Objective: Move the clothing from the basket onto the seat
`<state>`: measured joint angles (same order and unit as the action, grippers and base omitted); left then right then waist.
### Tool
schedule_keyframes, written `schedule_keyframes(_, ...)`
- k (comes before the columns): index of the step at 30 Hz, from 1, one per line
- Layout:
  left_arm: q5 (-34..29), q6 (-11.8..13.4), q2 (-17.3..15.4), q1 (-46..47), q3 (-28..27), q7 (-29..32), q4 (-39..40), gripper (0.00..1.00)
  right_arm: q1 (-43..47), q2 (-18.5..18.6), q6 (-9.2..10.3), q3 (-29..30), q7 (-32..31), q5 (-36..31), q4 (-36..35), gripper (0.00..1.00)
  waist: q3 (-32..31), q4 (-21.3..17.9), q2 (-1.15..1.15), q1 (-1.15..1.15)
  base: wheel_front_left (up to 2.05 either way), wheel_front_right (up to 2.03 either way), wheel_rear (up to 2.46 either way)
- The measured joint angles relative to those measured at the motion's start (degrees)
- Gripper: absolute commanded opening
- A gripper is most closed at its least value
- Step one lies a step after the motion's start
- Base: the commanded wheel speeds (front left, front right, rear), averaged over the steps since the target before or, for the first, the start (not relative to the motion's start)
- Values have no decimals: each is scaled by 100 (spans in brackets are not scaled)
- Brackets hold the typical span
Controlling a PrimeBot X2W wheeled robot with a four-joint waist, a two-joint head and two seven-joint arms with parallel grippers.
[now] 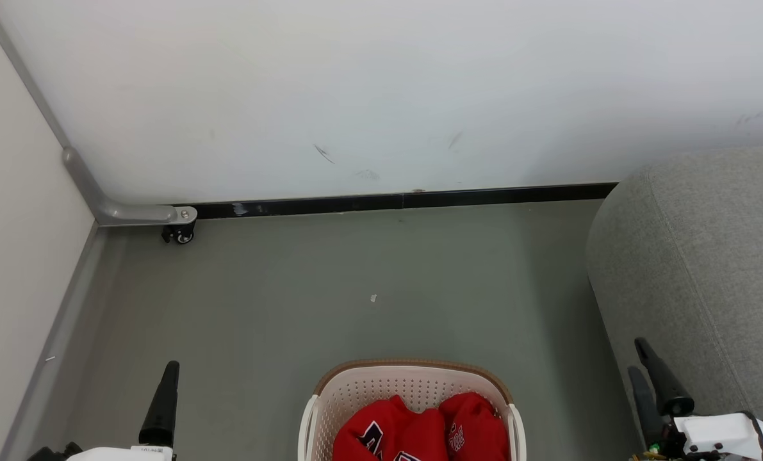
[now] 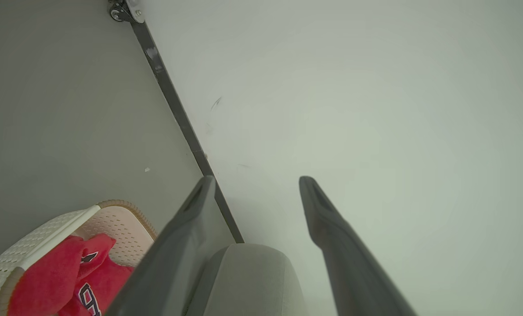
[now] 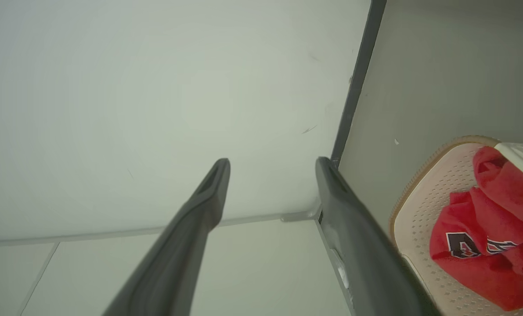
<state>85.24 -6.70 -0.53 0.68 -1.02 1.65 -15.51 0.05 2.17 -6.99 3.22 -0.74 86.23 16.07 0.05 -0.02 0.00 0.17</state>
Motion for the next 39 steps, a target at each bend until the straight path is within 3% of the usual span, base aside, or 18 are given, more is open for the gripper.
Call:
schedule_keyframes(14, -1423, 93, -25, 14, 146, -271, 369, 100, -4, 62, -1, -29, 261, -1298, -244, 100, -45, 4, 0, 67, 0, 0, 0)
schedule_keyframes(21, -2230, 181, -52, 20, 310, -417, 531, 100, -5, 62, -1, -79, 387, -2073, -294, 100, -66, 5, 0, 82, 0, 0, 0)
schedule_keyframes(27, -3007, 272, -136, 20, 500, -538, 625, 100, -4, 60, -1, -194, 497, -2762, -314, 100, -70, 6, 0, 78, 0, 0, 0)
schedule_keyframes(39, -4408, 581, -156, 16, 826, -786, 694, 100, -1, 33, -5, -238, 738, -4044, -347, 100, -36, 13, 0, 20, 0, 0, 0)
